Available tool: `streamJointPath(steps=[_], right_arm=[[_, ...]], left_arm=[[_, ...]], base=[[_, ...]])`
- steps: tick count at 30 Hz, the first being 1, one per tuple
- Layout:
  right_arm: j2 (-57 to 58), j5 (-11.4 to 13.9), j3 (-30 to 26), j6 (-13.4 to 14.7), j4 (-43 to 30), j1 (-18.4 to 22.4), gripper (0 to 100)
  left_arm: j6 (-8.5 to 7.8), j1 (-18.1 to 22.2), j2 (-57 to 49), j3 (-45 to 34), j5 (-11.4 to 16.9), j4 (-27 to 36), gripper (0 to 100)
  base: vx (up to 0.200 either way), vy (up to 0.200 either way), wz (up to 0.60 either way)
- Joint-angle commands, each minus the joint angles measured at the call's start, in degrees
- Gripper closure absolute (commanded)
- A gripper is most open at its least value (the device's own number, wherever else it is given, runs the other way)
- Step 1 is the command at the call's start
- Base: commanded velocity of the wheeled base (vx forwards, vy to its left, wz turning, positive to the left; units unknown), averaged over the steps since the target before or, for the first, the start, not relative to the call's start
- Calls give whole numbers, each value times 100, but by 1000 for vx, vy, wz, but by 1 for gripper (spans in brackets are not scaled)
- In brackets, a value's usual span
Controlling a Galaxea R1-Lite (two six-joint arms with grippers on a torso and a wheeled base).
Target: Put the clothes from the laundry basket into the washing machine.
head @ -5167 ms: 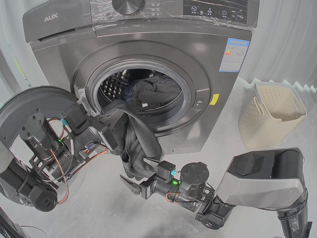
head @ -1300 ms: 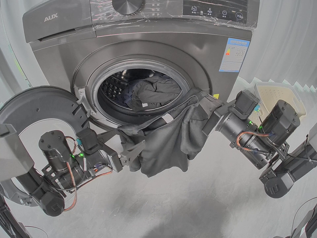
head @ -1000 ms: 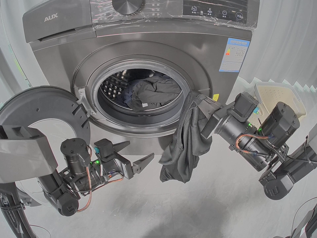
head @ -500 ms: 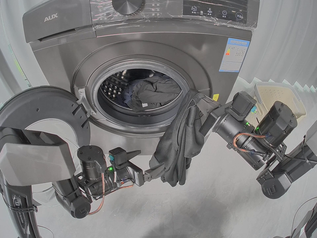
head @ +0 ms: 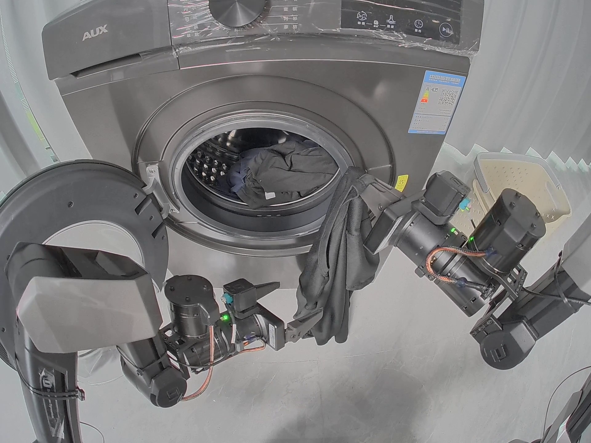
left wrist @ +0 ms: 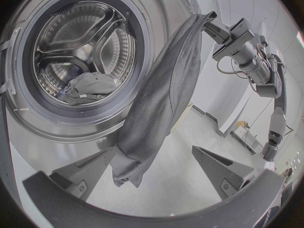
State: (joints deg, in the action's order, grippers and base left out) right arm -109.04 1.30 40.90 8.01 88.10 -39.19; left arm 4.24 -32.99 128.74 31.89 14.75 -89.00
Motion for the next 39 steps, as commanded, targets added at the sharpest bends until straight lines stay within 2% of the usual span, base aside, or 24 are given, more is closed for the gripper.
streamJointPath(steps=[1, 9, 18, 21, 22, 32, 39], right_arm=[[-29, -60, 15, -1, -12, -18, 100], [-20, -60, 15, -1, -12, -53, 100], [-3, -69, 15, -1, -12, -53, 100], [-3, -69, 15, -1, -12, -53, 100], [-3, -60, 15, -1, -12, -53, 100], [-12, -69, -3, -1, -12, -53, 100], [-20, -60, -12, -1, -12, -45, 100]], left_arm=[[-2, -15, 415, 406, -42, -3, 0], [-2, -6, 749, 871, -69, -3, 0], [15, 29, 898, 1241, -350, -12, 0], [6, 56, 898, 1232, -350, -12, 0], [6, 56, 898, 1223, -350, -12, 100], [15, 56, 889, 1258, -359, -21, 100], [15, 258, 450, 1012, -403, -21, 100]], base=[[0, 0, 0], [0, 0, 0], [0, 0, 0], [0, 0, 0], [0, 0, 0], [0, 0, 0], [0, 0, 0]])
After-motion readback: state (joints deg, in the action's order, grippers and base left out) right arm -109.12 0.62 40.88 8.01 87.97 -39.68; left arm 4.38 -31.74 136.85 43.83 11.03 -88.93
